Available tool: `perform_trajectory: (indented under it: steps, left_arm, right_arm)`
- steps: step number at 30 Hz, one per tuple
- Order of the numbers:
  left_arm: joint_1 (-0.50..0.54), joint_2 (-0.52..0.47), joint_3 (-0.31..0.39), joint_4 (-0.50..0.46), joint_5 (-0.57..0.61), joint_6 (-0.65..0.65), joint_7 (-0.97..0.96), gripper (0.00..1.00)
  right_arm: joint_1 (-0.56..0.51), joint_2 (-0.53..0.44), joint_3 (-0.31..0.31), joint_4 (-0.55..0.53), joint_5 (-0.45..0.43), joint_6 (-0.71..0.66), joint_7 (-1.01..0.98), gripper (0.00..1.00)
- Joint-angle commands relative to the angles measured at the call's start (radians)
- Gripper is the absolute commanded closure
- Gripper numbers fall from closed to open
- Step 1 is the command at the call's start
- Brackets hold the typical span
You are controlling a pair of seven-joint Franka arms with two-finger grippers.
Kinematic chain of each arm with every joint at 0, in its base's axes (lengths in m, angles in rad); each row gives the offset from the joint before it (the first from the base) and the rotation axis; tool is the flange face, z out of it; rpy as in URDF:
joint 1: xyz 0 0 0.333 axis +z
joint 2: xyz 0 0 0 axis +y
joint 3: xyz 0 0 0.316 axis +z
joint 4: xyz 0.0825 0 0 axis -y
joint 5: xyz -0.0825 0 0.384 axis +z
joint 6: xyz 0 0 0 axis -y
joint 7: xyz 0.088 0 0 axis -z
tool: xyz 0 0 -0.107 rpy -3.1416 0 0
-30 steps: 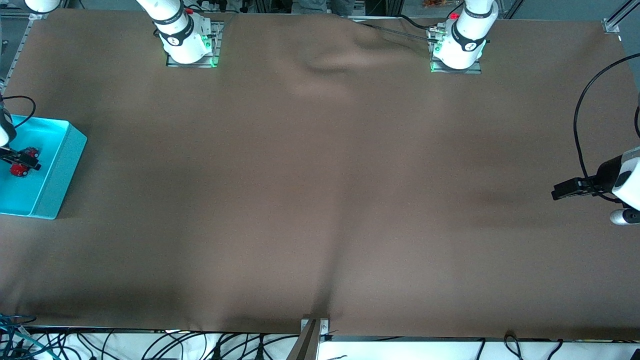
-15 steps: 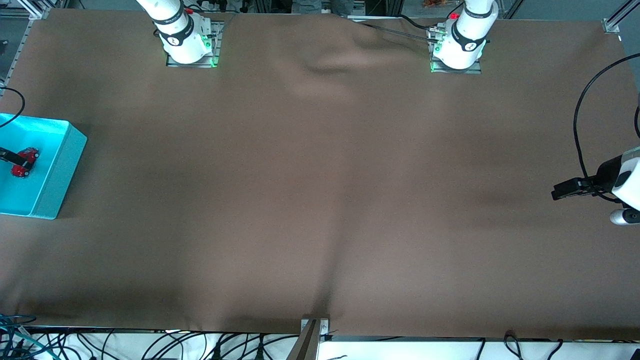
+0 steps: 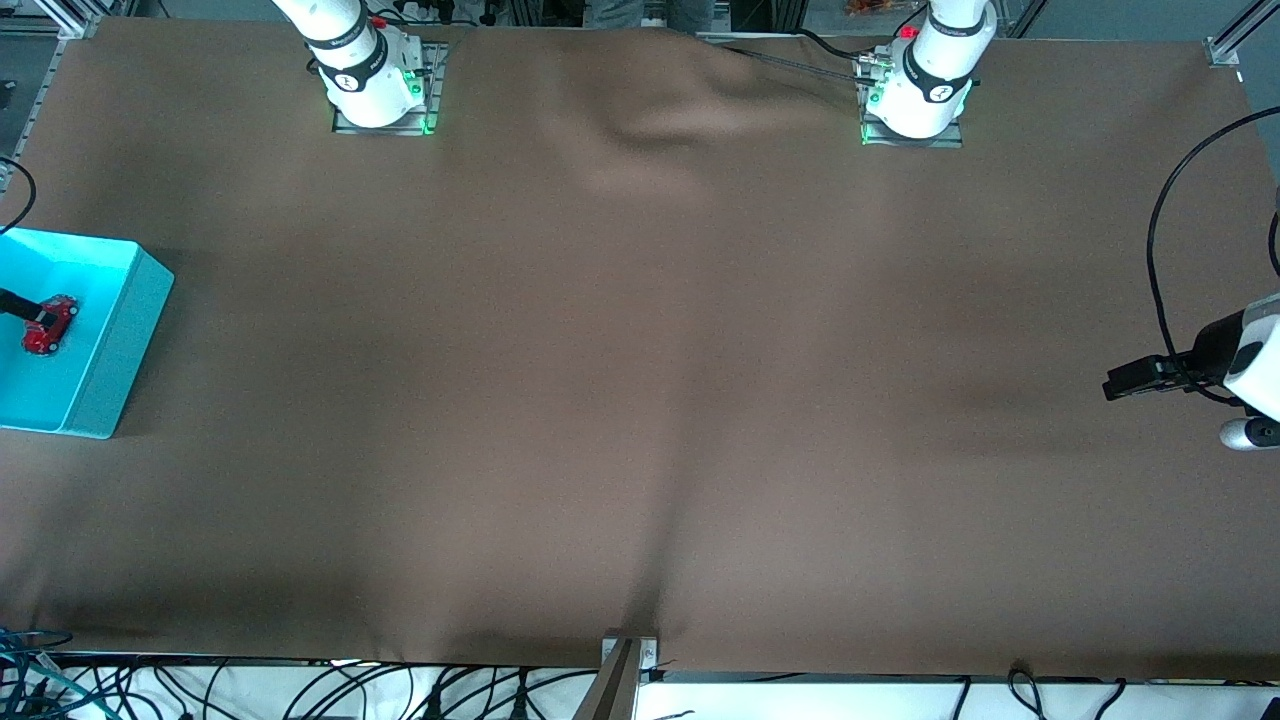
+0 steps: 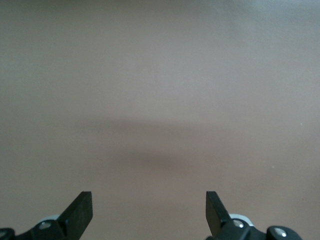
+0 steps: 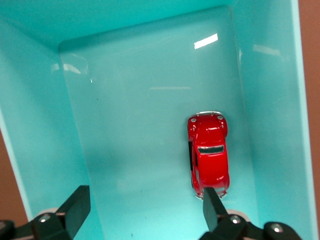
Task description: Wind red beetle toy and store in blue box
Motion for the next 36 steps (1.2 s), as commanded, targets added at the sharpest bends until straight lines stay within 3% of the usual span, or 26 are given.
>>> perform_trajectory:
  steps: [1,9,17,36]
  left_arm:
    - [-0.003,0.0,0.002,0.01,-0.014,0.0,0.005,0.0]
    - [-0.003,0.0,0.002,0.01,-0.014,0.0,0.005,0.0]
    - [-0.003,0.0,0.001,0.011,-0.014,0.0,0.005,0.0]
    - [-0.003,0.006,0.001,0.011,-0.014,0.0,0.006,0.0]
  right_arm:
    - [0.011,-0.09,0.003,-0.009,-0.069,-0.094,0.028,0.0]
    - [0.031,-0.176,0.002,-0.008,-0.073,-0.217,0.072,0.0]
    - [0.092,-0.248,0.009,-0.008,-0.225,-0.303,0.183,0.0]
    - [0.145,-0.409,0.049,-0.008,-0.228,-0.508,0.267,0.0]
